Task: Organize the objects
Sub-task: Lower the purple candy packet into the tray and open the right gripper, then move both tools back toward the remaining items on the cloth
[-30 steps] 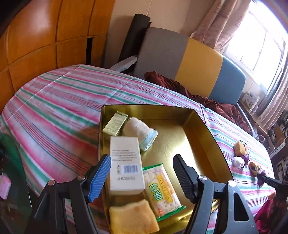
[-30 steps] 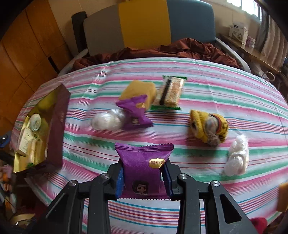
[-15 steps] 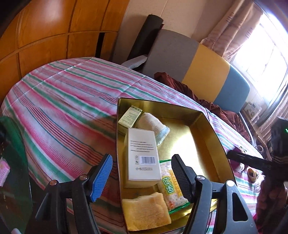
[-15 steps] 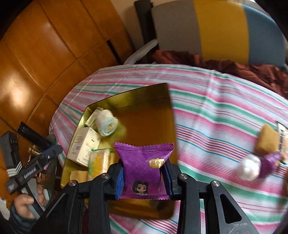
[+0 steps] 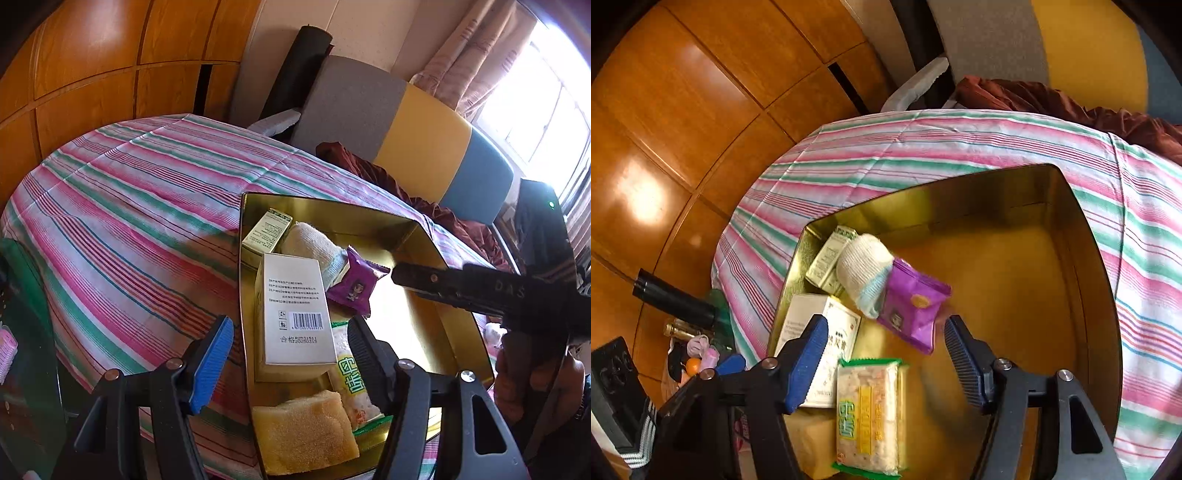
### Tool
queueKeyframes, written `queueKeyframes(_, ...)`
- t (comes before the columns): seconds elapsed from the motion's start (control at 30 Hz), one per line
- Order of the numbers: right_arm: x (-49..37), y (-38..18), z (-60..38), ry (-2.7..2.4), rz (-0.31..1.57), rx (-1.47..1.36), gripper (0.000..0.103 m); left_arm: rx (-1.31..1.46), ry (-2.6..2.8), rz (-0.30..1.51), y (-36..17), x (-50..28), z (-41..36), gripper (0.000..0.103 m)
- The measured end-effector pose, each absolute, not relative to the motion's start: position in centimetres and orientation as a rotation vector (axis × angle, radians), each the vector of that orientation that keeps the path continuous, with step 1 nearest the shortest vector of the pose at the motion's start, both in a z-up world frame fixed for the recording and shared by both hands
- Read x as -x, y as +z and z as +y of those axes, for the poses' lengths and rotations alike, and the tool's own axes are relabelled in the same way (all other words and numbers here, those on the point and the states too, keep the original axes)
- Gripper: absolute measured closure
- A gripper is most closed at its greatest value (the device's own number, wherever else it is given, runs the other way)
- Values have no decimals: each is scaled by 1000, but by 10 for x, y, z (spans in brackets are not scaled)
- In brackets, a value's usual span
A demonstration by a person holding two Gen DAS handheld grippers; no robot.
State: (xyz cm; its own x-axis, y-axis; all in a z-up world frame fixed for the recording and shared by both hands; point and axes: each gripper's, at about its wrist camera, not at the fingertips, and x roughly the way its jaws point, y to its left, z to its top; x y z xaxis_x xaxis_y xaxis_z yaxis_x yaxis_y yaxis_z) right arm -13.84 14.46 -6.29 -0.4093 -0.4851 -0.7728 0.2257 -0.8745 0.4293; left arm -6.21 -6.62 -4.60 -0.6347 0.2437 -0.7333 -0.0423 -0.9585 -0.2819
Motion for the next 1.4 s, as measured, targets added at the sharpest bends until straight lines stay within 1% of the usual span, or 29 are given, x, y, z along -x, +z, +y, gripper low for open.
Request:
queueKeyframes(0.27,111,-64,167,-2379,-310,-1384,36,1249,2665,-309,-47,58,-53,39)
queueKeyframes(0.3,108,-63,170,-2393,-305,-1378,35,1247,2660,-305,-46,57,-51,39)
queueKeyframes(0.43,95,-55,189,-2462,-302,-1350,24,1234,2638,-290,-44,53,-42,39)
queueKeyframes(0.6,81,-47,220,-2539,-328,-1328,21,1235,2618,-265,-43,50,-30,39)
queueKeyframes(0.77,66,-39,261,-2617,-355,-1317,21,1199,2600,-208,-36,47,-16,39)
queueKeyframes(0.93,51,-32,325,-2734,-393,-1323,21,1176,2553,-156,-31,45,5,39)
queueKeyframes(1.27,21,-26,498,-3140,-626,-1298,19,1112,2382,39,-19,36,89,39)
queueKeyframes(1.33,11,-31,524,-3212,-694,-1253,19,1099,2352,68,-16,34,110,39)
queueKeyframes(1.4,-1,-39,547,-3274,-811,-1227,19,1084,2317,112,-13,32,134,39)
